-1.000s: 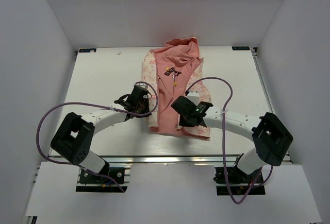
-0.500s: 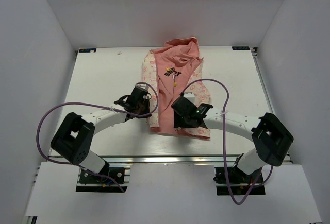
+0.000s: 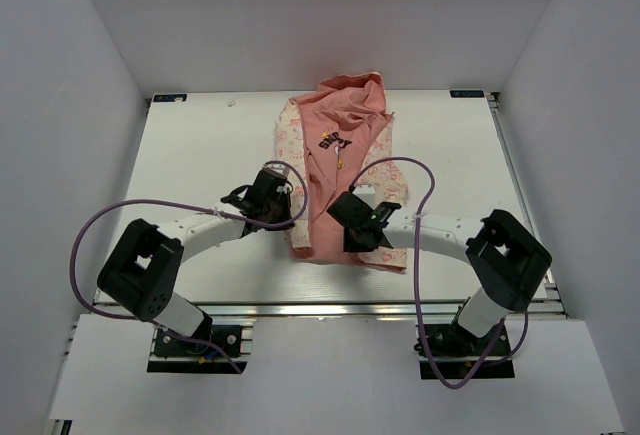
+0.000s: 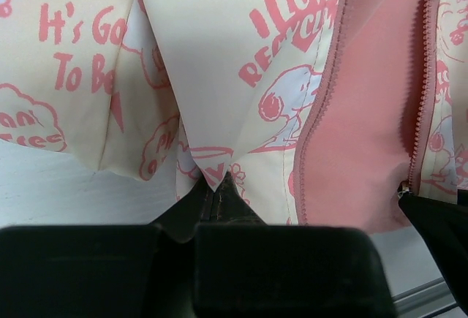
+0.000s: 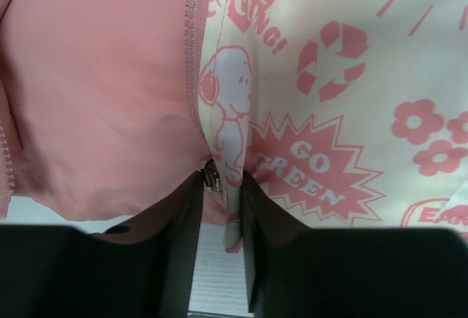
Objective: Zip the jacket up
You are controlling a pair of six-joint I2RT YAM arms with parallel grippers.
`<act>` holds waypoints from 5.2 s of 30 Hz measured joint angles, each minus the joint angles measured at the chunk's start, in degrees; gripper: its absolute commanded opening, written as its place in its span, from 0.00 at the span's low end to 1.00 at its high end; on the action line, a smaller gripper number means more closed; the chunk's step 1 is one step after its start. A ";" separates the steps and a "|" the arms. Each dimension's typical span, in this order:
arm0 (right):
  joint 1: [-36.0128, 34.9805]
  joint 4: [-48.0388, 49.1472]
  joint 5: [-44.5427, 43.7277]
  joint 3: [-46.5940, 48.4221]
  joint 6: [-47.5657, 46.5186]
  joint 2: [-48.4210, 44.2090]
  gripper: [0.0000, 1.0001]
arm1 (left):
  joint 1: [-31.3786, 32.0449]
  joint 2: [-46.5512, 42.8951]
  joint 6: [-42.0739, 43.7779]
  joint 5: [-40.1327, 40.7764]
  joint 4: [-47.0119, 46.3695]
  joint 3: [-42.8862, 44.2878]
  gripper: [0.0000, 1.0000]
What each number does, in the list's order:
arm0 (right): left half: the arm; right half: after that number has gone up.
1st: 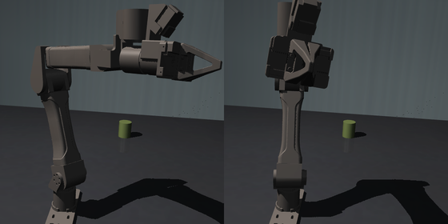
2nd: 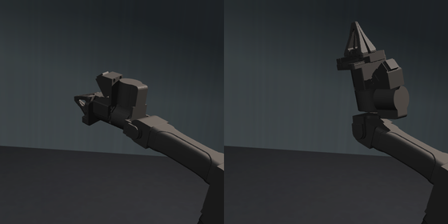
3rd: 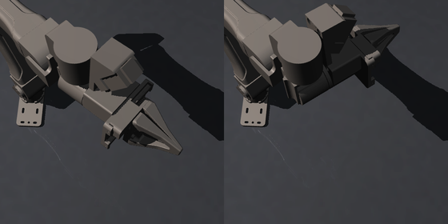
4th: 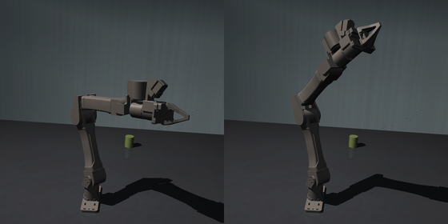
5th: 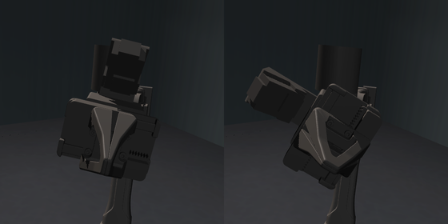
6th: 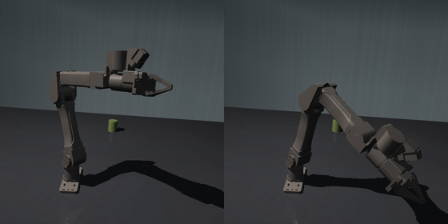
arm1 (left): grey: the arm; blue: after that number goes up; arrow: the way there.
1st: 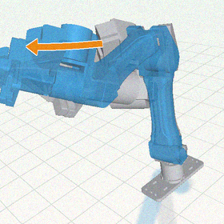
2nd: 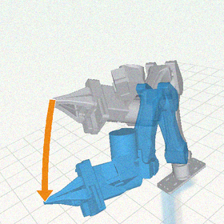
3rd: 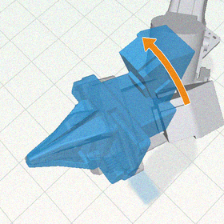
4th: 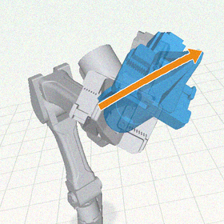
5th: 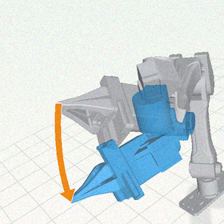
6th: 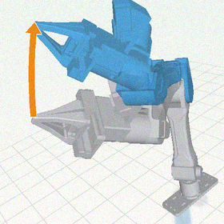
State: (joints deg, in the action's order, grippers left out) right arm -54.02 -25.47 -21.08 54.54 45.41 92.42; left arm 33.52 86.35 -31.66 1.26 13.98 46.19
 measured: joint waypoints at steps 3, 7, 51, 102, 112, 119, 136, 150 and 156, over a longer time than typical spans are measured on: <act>0.00 0.07 0.07 0.00 0.37 -0.13 0.30 | 0.00 -0.31 0.22 -0.26 -0.02 0.00 0.00; 0.00 0.07 0.17 -0.02 -0.20 -1.90 0.38 | 0.00 -1.07 0.61 -0.44 -0.07 0.00 0.00; 2.21 8.41 6.73 -5.86 -3.32 -4.98 0.00 | 1.88 -4.94 -1.22 -17.81 1.51 -0.98 0.78; 17.16 65.66 43.91 -36.61 -6.51 -31.23 0.00 | 4.11 -20.59 0.81 -25.66 -13.62 -6.40 0.00; 17.75 75.03 44.68 -39.36 -2.91 -34.27 0.00 | 4.11 -24.22 0.85 -24.30 -16.85 -6.40 0.00; 17.90 76.87 44.83 -39.36 -1.40 -34.27 0.00 | 4.11 -24.24 0.90 -24.30 -17.88 -7.39 0.00; 17.97 77.55 46.14 -37.16 -0.83 -31.93 0.00 | 4.11 -24.26 0.79 -24.65 -18.78 -7.41 0.00; 17.97 77.64 46.34 -36.57 -0.79 -30.42 0.00 | 4.11 -24.17 0.70 -25.00 -18.84 -7.41 0.00; 17.97 78.55 45.97 -36.57 -0.33 -30.42 0.00 | 4.11 -24.09 0.70 -25.70 -19.04 -7.41 0.00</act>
State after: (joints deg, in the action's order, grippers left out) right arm -36.05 53.08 24.88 17.98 45.08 62.00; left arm 37.63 62.26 -30.96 -24.45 -5.06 38.79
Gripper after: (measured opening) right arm 0.011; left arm 0.022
